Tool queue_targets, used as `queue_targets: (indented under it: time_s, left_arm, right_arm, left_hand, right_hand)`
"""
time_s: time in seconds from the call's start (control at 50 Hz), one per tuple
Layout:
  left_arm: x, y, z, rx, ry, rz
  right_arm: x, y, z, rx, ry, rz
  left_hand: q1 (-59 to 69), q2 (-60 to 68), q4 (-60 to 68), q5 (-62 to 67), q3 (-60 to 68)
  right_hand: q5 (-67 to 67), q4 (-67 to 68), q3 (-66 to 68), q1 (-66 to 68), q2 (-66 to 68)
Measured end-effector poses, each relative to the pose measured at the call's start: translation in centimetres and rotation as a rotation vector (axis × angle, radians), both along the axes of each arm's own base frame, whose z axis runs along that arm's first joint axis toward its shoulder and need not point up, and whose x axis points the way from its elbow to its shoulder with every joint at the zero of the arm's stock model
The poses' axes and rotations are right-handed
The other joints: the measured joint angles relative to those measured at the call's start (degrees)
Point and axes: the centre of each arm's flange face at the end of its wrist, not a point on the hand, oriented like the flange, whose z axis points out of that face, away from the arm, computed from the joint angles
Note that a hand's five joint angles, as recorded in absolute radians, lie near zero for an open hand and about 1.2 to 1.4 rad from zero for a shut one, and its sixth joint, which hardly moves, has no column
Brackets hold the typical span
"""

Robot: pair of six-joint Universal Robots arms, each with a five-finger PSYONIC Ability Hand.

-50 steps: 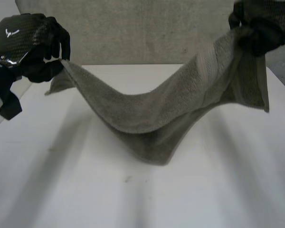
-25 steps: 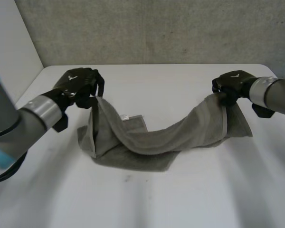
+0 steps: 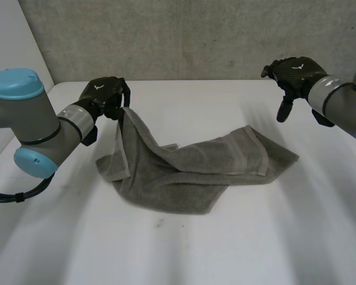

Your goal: Fold the towel.

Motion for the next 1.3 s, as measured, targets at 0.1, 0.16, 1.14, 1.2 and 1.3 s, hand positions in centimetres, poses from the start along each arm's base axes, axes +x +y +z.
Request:
queue_targets:
  time_s: [0.1,0.16,1.14,1.2,1.3]
  left_arm:
    - [0.1,0.0,0.0,0.000,-0.001,0.010]
    - [0.1,0.0,0.0,0.003,-0.002,0.013]
    - [0.6,3.1,0.8,0.041,-0.021,-0.003]
    - [1.1,4.1,2.5,0.016,-0.024,0.001]
    - [2.2,6.5,6.9,-0.066,-0.033,0.008]
  right_arm:
    - [-0.4,3.1,-0.8,-0.003,0.055,0.050]
    - [-0.5,5.2,-2.2,0.009,0.089,0.094]
    - [-0.6,5.3,-1.8,-0.158,0.096,0.110]
    - [-1.8,6.5,1.3,-0.163,0.097,0.091]
    - [-3.6,8.4,6.3,-0.180,0.098,0.059]
  left_hand:
    - [0.0,0.0,0.0,0.0,0.0]
    - [0.0,0.0,0.0,0.0,0.0]
    - [0.0,0.0,0.0,0.0,0.0]
    - [0.0,0.0,0.0,0.0,0.0]
    - [0.0,0.0,0.0,0.0,0.0]
  right_hand:
    - [2.4,0.3,1.2,2.2,0.2]
    - [4.9,2.6,3.4,4.2,2.9]
    - [62.6,62.1,61.6,62.4,61.5]
    - [62.6,62.1,61.7,62.4,61.5]
    - [62.7,62.2,61.7,62.4,61.5]
